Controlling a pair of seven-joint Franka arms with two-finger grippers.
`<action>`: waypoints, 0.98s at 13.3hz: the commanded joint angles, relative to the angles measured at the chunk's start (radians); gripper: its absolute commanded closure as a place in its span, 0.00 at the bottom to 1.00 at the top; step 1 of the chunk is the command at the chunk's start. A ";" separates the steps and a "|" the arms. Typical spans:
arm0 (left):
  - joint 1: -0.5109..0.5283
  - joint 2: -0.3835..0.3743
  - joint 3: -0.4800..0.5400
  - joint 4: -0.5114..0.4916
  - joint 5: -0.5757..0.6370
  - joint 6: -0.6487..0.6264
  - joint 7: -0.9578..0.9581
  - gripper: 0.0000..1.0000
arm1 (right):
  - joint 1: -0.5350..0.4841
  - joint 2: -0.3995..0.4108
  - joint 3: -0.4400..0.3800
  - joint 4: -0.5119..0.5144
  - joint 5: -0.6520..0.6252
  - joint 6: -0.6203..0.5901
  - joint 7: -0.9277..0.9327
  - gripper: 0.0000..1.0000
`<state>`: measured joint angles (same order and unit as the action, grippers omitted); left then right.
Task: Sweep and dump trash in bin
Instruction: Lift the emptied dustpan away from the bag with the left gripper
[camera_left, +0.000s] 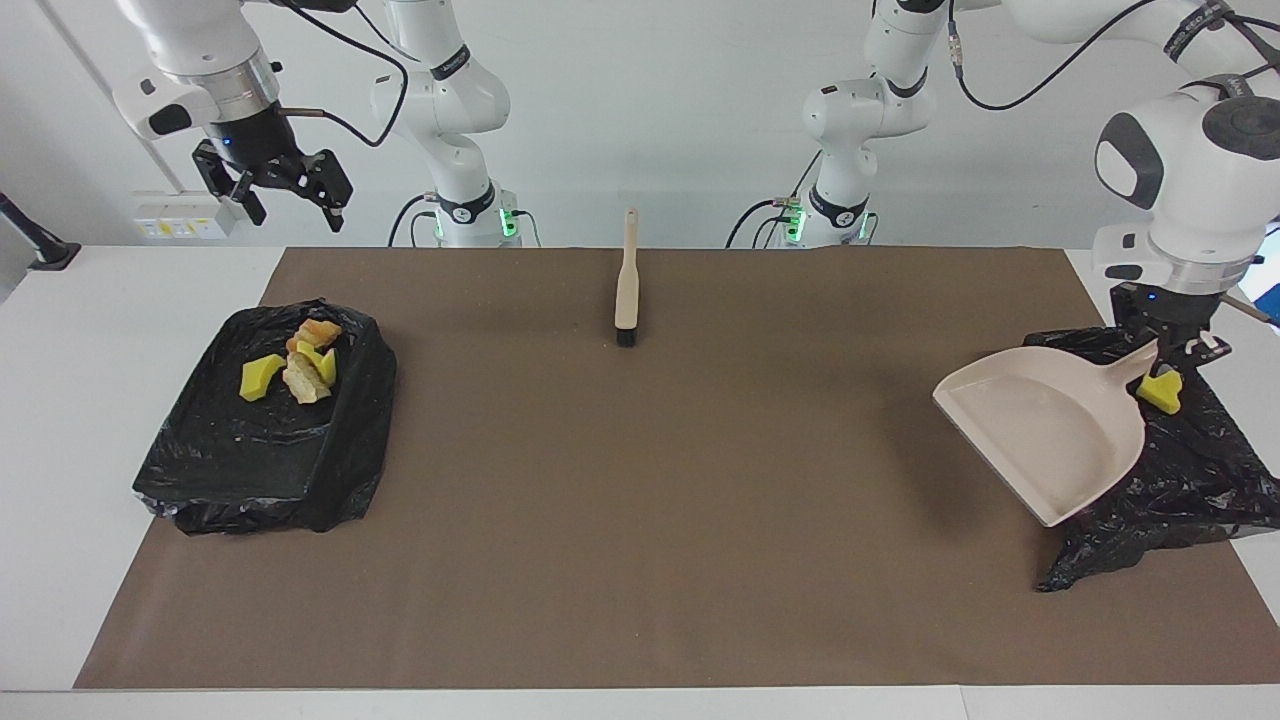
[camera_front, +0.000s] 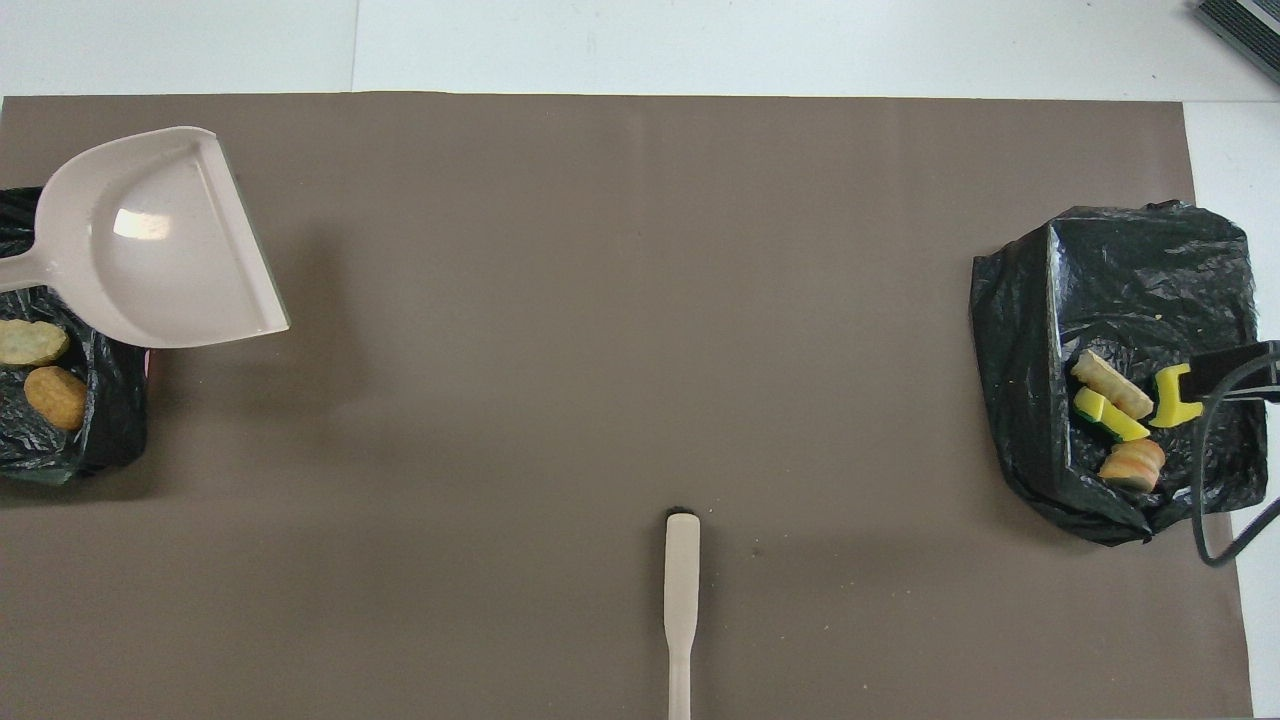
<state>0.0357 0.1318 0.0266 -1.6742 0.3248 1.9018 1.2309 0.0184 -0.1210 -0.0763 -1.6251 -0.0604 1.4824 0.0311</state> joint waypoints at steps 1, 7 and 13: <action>-0.109 0.003 0.012 0.024 -0.042 -0.072 -0.189 1.00 | -0.017 -0.023 -0.003 -0.024 0.011 -0.007 -0.030 0.00; -0.328 0.078 0.012 0.016 -0.176 -0.044 -0.768 1.00 | 0.018 -0.022 -0.010 -0.022 0.010 0.001 -0.036 0.00; -0.557 0.198 0.013 0.039 -0.285 0.032 -1.282 1.00 | 0.051 -0.020 -0.071 -0.022 0.008 0.001 -0.042 0.00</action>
<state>-0.4599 0.2871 0.0175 -1.6719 0.0699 1.9155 0.0639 0.1102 -0.1217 -0.1841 -1.6255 -0.0601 1.4824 0.0271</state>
